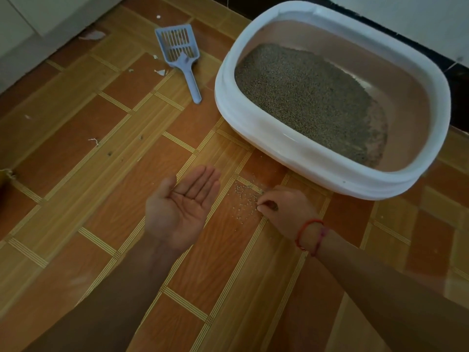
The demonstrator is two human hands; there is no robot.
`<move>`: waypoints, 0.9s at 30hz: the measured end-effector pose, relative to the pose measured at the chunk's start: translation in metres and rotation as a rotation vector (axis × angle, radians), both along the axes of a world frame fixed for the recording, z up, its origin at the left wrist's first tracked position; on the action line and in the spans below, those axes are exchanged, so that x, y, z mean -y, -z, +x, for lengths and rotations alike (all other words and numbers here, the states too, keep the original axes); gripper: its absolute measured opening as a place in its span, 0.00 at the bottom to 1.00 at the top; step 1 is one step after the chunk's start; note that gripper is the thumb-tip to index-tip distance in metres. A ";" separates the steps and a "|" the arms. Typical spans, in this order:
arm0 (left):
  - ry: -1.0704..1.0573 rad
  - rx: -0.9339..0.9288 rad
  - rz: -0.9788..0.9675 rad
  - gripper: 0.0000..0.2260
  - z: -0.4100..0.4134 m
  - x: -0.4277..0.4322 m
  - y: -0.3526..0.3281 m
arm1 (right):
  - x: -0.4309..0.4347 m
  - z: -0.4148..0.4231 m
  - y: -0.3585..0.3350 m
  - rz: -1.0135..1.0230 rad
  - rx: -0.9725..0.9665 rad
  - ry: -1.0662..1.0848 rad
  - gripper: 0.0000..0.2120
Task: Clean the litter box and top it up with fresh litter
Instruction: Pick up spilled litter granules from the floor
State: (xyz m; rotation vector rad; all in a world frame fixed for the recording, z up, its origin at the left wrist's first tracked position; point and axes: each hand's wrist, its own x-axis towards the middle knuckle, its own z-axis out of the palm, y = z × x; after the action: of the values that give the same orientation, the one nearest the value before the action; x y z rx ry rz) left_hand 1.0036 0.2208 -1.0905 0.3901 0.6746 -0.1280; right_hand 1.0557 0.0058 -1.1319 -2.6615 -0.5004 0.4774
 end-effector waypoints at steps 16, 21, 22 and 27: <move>-0.008 -0.032 -0.031 0.26 -0.009 0.004 0.015 | -0.019 -0.005 -0.016 0.035 -0.015 0.088 0.06; 0.044 -0.061 -0.089 0.26 -0.014 0.013 0.022 | -0.068 -0.040 -0.047 0.269 -0.075 0.007 0.05; 0.070 -0.059 -0.099 0.26 -0.016 0.014 0.023 | -0.075 -0.046 -0.049 0.291 -0.089 -0.011 0.05; 0.127 -0.019 -0.113 0.28 -0.018 0.021 0.019 | -0.095 -0.054 -0.047 0.306 -0.045 -0.042 0.07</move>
State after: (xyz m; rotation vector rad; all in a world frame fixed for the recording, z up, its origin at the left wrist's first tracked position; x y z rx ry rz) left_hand 0.9860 0.1998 -1.1098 0.3237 0.6584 -0.2897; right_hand 1.0013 0.1006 -1.0846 -2.3473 -0.5673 0.4343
